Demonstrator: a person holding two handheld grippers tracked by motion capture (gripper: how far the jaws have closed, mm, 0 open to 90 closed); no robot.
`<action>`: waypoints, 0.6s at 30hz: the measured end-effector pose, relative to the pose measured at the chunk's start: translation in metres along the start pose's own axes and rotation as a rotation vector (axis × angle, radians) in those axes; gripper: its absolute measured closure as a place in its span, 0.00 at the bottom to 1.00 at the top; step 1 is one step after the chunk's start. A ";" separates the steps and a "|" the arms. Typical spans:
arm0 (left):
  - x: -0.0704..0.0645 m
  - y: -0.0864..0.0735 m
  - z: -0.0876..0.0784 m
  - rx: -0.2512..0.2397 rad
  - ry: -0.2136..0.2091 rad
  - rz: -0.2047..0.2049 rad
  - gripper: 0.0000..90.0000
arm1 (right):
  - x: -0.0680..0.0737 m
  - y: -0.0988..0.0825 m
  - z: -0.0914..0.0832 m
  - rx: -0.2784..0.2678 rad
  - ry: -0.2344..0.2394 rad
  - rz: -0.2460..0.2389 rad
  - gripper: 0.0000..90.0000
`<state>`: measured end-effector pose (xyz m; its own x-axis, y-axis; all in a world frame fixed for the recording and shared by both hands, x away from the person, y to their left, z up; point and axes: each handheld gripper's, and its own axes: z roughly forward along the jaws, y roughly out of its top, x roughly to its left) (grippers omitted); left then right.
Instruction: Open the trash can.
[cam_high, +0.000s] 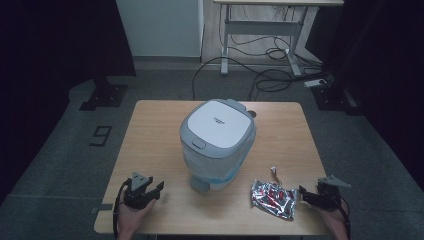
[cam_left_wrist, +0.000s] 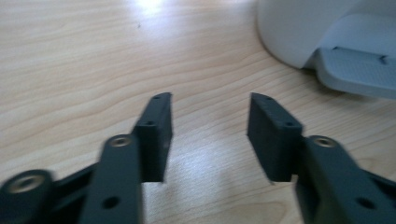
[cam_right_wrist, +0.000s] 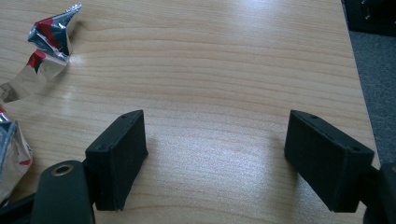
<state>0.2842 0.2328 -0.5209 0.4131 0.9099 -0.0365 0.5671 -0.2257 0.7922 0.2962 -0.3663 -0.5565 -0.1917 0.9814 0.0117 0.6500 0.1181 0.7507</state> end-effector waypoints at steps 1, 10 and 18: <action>0.000 0.001 -0.001 -0.006 -0.008 0.001 0.58 | 0.000 0.000 0.000 0.000 0.000 0.000 0.23; -0.013 0.012 0.001 -0.024 -0.125 0.043 0.88 | 0.001 0.000 -0.001 0.000 -0.003 0.005 0.23; -0.020 0.020 0.002 -0.052 -0.179 0.045 1.00 | 0.002 -0.001 -0.001 0.001 0.001 0.001 0.23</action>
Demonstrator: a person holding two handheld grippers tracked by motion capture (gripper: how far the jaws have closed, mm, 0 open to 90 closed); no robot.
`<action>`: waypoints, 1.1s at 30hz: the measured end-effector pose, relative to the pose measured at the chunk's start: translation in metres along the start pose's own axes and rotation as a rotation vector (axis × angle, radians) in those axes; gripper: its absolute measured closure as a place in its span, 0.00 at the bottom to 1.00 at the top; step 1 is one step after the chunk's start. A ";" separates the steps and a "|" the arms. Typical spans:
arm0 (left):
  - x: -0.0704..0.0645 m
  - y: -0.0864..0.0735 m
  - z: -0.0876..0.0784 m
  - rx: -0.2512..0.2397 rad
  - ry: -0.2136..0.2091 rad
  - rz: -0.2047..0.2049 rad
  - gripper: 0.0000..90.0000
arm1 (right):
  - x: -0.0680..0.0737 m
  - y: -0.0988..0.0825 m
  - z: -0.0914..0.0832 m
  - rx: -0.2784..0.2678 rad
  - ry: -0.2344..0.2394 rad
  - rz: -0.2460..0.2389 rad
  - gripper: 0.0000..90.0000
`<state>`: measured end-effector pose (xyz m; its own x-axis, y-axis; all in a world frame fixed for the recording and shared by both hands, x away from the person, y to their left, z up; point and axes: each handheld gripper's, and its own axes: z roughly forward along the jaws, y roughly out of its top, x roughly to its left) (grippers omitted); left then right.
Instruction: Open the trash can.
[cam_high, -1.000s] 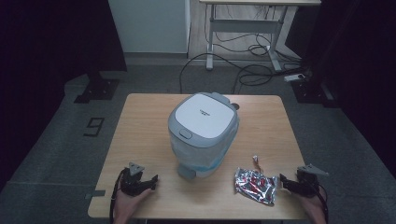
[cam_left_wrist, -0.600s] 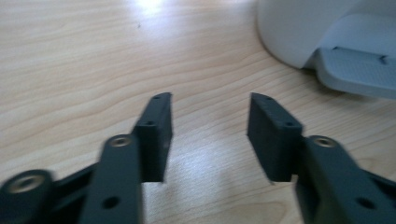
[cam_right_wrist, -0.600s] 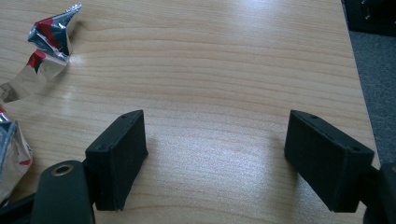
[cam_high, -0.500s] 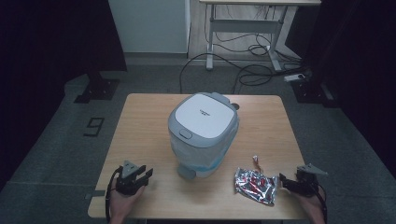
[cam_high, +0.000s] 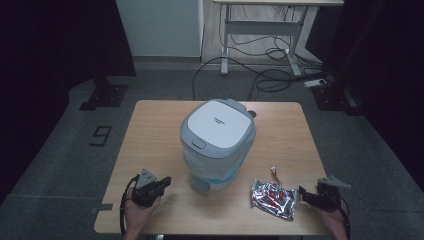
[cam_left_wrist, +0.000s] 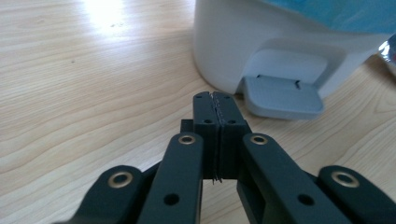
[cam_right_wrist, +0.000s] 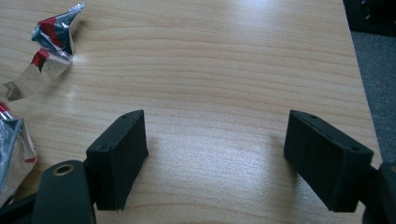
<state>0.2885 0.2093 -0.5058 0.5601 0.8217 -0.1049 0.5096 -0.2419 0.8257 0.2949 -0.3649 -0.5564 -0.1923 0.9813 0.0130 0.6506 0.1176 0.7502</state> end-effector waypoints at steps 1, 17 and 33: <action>-0.002 0.002 0.002 0.000 -0.014 0.005 1.00 | 0.000 0.000 0.000 0.000 0.000 0.000 0.23; -0.034 0.018 0.036 0.052 -0.081 0.079 1.00 | 0.001 -0.001 -0.001 -0.001 0.001 -0.001 0.24; -0.042 0.019 0.075 0.097 -0.134 0.026 1.00 | 0.002 -0.001 -0.001 -0.001 0.005 -0.003 0.24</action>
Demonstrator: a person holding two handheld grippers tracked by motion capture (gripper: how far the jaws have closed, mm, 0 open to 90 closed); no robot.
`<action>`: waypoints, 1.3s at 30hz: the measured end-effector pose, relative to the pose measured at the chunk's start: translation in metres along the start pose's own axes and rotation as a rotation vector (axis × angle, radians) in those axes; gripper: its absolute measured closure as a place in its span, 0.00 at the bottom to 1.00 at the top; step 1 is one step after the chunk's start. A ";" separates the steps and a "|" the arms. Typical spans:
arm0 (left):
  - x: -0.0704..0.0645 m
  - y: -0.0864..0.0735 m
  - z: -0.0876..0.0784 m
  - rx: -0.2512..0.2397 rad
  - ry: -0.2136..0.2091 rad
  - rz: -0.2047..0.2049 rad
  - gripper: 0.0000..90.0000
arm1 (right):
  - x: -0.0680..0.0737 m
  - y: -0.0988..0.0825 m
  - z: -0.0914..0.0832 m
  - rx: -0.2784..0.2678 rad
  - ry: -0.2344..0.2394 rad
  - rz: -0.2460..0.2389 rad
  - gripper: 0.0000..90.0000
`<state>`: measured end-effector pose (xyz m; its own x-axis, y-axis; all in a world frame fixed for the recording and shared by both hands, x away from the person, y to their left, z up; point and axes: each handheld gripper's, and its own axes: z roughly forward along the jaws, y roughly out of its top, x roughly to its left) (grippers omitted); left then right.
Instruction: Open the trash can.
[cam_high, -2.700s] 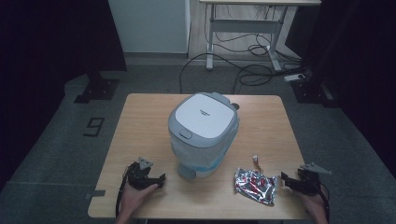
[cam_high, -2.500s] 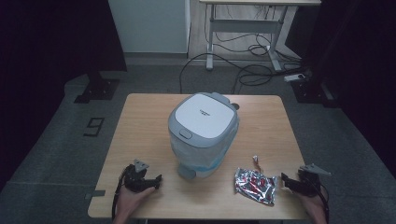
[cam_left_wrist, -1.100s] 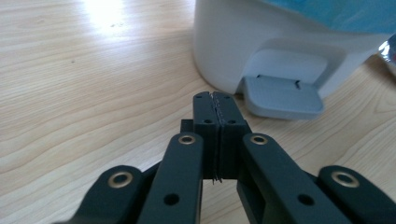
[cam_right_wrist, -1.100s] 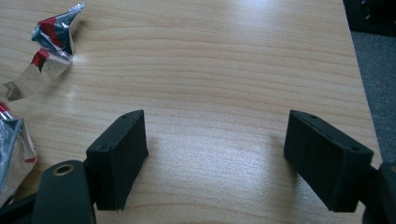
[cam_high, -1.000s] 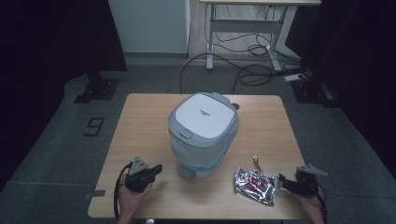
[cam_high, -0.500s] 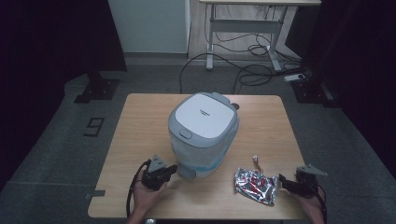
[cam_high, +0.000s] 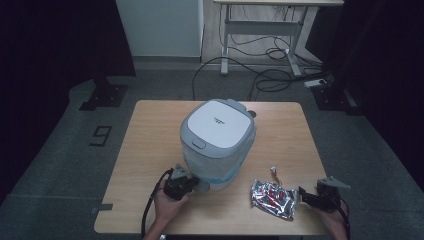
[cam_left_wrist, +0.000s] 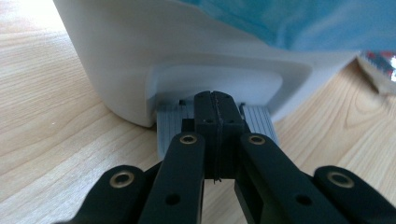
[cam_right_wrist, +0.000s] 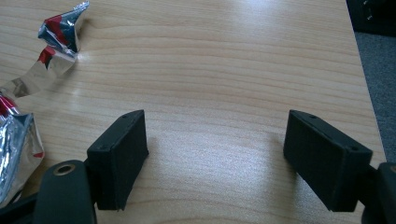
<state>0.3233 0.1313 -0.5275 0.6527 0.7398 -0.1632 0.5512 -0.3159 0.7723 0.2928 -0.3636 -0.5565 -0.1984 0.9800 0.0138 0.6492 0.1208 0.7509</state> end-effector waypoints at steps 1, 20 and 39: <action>0.000 0.000 0.000 0.000 0.000 0.000 1.00 | 0.000 0.000 0.000 0.000 0.000 0.000 0.24; -0.013 0.001 0.003 0.025 0.094 0.090 1.00 | 0.000 0.000 0.000 -0.001 -0.001 0.000 0.24; -0.018 -0.004 0.009 0.033 0.133 0.108 1.00 | 0.001 0.000 0.000 -0.002 -0.006 0.003 0.25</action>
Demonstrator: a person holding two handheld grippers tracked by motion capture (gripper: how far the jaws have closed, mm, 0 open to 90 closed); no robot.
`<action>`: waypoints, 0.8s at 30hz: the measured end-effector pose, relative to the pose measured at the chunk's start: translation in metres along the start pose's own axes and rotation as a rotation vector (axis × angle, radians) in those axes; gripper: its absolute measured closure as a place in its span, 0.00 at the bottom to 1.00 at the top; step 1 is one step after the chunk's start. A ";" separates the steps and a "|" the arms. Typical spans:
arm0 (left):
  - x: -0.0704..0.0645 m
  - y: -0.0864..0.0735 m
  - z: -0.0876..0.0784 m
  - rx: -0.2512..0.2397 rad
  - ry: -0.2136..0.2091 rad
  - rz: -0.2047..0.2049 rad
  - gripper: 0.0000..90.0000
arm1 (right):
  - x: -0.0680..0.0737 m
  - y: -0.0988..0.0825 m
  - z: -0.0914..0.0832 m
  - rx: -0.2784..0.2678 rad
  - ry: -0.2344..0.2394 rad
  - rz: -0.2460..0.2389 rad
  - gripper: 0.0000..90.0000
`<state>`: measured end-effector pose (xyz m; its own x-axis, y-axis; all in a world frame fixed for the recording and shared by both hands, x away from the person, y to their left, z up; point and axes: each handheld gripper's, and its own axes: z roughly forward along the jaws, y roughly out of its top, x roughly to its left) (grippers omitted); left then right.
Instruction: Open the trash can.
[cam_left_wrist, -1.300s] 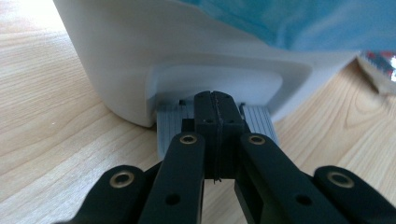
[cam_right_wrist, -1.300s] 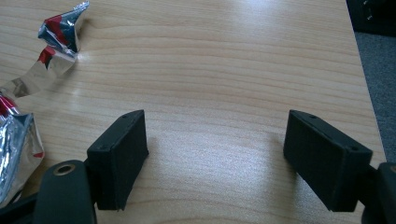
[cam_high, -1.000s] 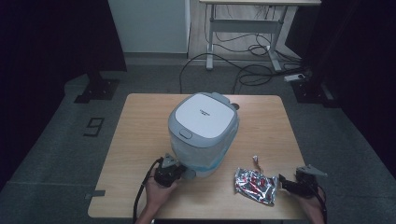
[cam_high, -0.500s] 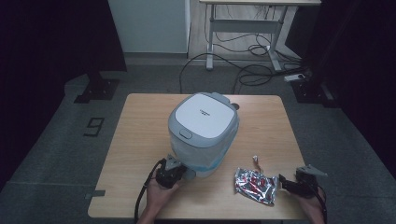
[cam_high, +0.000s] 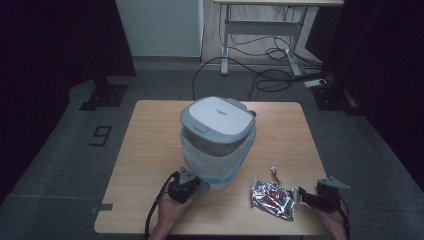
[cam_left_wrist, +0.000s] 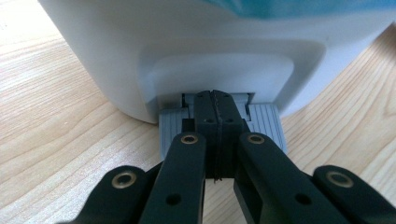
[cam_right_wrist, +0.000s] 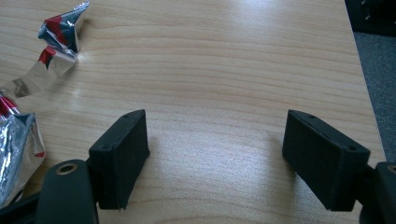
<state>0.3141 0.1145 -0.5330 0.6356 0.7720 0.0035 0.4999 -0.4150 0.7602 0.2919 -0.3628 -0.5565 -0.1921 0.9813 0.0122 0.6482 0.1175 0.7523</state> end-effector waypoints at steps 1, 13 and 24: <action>0.000 0.000 0.000 0.000 0.000 0.000 1.00 | 0.000 0.000 0.000 0.000 0.000 0.000 0.25; -0.006 -0.003 0.006 0.019 0.045 0.038 1.00 | 0.000 0.000 0.000 0.000 -0.001 0.001 0.25; -0.005 -0.004 0.006 0.014 0.038 0.026 1.00 | 0.000 0.000 0.000 0.001 -0.003 0.002 0.25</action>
<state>0.3122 0.1092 -0.5400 0.6258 0.7785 0.0475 0.4918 -0.4412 0.7506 0.2919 -0.3623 -0.5564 -0.1886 0.9820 0.0121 0.6493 0.1154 0.7517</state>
